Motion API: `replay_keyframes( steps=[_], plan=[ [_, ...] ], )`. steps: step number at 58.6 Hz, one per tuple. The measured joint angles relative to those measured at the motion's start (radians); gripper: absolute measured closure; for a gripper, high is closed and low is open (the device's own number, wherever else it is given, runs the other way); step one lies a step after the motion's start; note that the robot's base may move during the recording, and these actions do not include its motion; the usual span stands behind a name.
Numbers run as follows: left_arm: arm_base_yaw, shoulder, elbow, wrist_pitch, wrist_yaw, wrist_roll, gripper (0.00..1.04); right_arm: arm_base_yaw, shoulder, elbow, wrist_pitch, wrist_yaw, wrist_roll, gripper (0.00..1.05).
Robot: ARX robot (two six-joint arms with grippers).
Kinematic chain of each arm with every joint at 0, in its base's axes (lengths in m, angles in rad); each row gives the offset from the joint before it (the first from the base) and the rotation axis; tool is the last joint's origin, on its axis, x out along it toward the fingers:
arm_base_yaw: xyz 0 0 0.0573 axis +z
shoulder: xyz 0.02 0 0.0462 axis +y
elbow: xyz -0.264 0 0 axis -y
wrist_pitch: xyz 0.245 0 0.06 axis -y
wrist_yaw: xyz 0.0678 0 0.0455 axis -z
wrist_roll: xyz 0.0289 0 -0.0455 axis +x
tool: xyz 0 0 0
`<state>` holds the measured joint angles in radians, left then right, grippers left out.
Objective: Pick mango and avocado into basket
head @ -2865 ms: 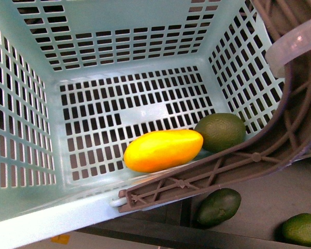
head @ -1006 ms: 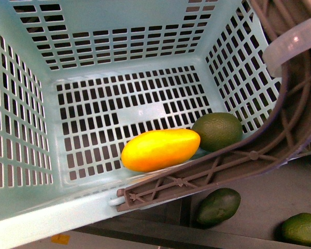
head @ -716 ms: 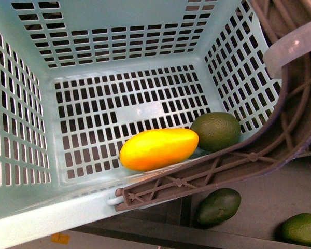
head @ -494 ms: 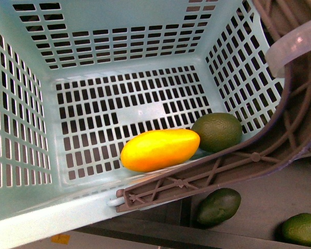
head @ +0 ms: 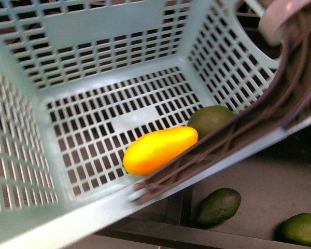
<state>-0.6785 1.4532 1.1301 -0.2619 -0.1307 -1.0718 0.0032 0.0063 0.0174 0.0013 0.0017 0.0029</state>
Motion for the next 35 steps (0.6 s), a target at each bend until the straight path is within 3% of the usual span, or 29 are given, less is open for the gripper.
replay_keyframes(
  steps=[4,9,24,35],
  plan=[
    [0.015,0.043,0.035,0.007,-0.104,-0.135,0.97,0.0,-0.001,0.0,0.0,0.0,0.0,0.09],
    [0.064,0.104,0.087,0.021,-0.132,-0.186,0.97,0.0,-0.001,0.0,0.0,0.0,0.0,0.09],
    [0.237,0.333,0.307,0.065,-0.081,-0.221,0.97,0.0,-0.001,0.0,0.0,0.0,0.0,0.09],
    [0.33,0.544,0.498,0.087,-0.08,-0.35,0.97,0.0,-0.001,0.0,0.0,0.0,0.0,0.09]
  ],
)
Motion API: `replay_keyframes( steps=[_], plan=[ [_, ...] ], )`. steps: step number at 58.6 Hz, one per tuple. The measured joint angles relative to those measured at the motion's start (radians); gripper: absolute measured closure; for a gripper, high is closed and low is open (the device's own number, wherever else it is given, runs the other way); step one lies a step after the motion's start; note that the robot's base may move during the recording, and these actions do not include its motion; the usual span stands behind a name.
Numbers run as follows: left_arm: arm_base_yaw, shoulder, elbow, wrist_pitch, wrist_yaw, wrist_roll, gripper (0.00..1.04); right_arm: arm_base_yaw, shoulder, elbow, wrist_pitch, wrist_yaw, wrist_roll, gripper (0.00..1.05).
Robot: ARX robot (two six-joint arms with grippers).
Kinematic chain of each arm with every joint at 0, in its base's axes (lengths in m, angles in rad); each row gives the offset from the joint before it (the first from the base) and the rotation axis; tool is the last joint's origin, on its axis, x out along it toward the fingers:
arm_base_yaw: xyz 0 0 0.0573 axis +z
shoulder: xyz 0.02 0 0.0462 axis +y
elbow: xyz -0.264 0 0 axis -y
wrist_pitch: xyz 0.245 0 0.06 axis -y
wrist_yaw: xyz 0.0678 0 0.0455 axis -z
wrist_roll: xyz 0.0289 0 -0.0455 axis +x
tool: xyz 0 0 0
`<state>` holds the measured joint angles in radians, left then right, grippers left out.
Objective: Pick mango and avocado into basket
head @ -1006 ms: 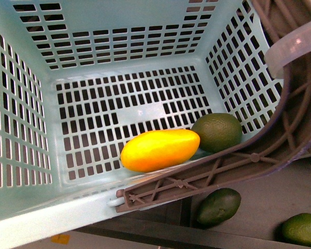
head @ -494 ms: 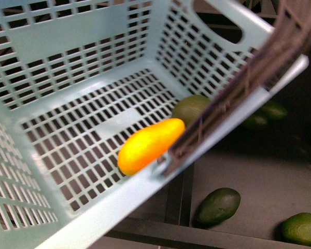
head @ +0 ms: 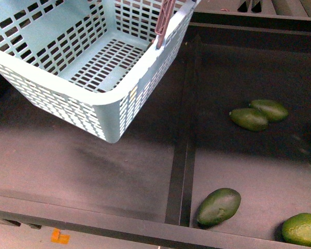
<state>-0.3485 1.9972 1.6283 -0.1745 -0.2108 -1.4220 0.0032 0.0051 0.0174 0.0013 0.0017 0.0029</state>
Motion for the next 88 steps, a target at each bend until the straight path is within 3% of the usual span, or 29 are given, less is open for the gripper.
replay_keyframes(
  steps=[16,28,40,62,69,82,84,88],
  plan=[
    [0.055,0.161,0.044,0.068,-0.008,-0.096,0.97,0.0,0.0,0.0,0.0,0.0,0.0,0.09],
    [0.078,0.109,-0.195,0.169,0.062,-0.14,0.97,0.0,0.0,0.0,0.0,0.0,0.0,0.09],
    [0.111,0.033,-0.307,0.2,0.132,-0.097,0.97,0.0,0.0,0.0,0.0,0.0,0.0,0.09],
    [0.171,-0.178,-0.451,0.172,0.102,-0.088,0.27,0.0,0.0,0.0,0.0,0.0,0.0,0.09],
    [0.21,-0.329,-0.56,0.119,0.054,0.008,0.07,0.0,0.0,0.0,0.0,0.0,0.0,0.09],
    [0.273,-0.635,-0.732,0.026,0.04,0.206,0.08,0.0,0.0,0.0,0.0,0.0,0.0,0.09],
    [0.28,-0.66,-0.779,0.153,0.087,0.304,0.13,0.0,0.0,0.0,0.0,0.0,0.0,0.09],
    [0.29,-0.698,-0.969,0.597,0.152,0.7,0.29,0.0,0.0,0.0,0.0,0.0,0.0,0.09]
  ],
)
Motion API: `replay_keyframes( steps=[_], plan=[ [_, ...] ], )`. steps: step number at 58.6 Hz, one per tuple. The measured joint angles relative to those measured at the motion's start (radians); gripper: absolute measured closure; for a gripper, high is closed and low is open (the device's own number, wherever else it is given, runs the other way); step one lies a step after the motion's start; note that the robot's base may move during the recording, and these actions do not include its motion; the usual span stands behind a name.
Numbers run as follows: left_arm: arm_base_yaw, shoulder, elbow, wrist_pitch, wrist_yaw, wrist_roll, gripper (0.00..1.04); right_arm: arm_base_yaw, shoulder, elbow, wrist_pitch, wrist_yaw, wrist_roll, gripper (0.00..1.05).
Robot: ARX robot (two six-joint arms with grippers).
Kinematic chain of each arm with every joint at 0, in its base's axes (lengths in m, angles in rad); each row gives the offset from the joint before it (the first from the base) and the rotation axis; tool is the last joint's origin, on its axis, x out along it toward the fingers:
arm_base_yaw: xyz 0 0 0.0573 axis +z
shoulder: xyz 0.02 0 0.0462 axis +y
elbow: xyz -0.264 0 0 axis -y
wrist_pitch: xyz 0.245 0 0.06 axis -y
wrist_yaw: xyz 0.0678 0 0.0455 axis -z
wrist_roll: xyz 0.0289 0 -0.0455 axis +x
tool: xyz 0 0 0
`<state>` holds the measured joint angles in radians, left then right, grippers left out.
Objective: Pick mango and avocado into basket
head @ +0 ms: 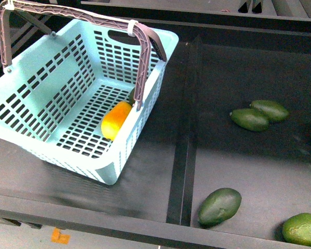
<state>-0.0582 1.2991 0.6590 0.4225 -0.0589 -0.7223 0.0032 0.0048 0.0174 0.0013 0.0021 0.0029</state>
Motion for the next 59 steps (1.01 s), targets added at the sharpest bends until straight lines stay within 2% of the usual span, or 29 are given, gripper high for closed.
replay_keyframes(
  steps=[4,7,18,59],
  plan=[
    [0.026,-0.05,-0.173,0.297,0.052,0.398,0.48,0.0,0.0,0.0,0.0,0.0,0.0,0.09],
    [0.049,-0.108,-0.241,0.355,0.056,0.563,0.62,0.0,0.0,0.0,0.0,0.0,0.0,0.09],
    [0.056,-0.231,-0.397,0.37,0.059,0.69,1.03,0.0,0.0,0.0,0.0,0.0,0.0,0.09],
    [0.056,-0.676,-0.644,0.18,0.059,0.709,1.02,0.0,0.0,0.0,0.0,0.0,0.0,0.09]
  ],
)
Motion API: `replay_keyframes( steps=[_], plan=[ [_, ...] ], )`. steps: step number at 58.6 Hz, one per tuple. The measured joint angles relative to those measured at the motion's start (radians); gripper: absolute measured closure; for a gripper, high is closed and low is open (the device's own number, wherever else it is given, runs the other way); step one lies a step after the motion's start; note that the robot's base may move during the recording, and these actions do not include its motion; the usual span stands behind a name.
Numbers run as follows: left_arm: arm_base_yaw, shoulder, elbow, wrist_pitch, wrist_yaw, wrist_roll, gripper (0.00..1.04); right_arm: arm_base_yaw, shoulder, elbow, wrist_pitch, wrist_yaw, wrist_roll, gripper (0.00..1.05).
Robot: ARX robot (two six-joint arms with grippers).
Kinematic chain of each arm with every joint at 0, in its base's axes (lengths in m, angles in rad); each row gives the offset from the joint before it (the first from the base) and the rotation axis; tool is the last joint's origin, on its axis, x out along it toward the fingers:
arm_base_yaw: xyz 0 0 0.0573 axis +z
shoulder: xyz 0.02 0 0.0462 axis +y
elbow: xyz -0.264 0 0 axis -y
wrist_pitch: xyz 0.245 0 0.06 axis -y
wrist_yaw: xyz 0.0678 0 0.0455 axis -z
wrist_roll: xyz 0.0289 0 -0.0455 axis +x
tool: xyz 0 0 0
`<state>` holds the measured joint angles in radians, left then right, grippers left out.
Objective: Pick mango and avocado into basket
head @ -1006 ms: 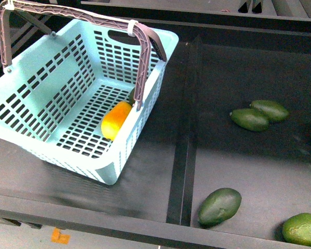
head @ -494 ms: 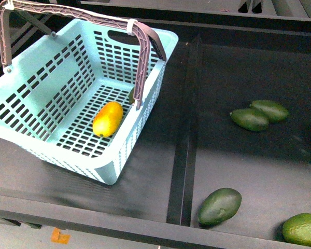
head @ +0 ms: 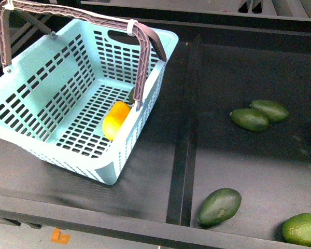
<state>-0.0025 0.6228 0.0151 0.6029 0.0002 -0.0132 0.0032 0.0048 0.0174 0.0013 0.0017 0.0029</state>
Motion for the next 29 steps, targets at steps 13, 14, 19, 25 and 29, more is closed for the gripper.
replay_keyframes(
  steps=[13,14,19,25,29],
  plan=[
    [0.0,-0.172,0.0,-0.158,0.0,0.002,1.02,0.0,0.0,0.0,0.0,0.0,0.0,0.09],
    [0.0,-0.183,0.0,-0.168,0.0,0.002,1.02,0.0,0.0,0.0,0.0,0.0,0.0,0.09],
    [0.0,-0.233,0.0,-0.214,0.0,0.002,1.02,0.0,0.0,0.0,0.0,0.0,0.0,0.09],
    [0.0,-0.285,0.0,-0.265,0.0,0.002,1.02,0.0,0.0,0.0,0.0,0.0,0.0,0.09],
    [0.0,-0.316,0.0,-0.295,0.0,0.002,1.02,0.0,0.0,0.0,0.0,0.0,0.0,0.09]
  ],
)
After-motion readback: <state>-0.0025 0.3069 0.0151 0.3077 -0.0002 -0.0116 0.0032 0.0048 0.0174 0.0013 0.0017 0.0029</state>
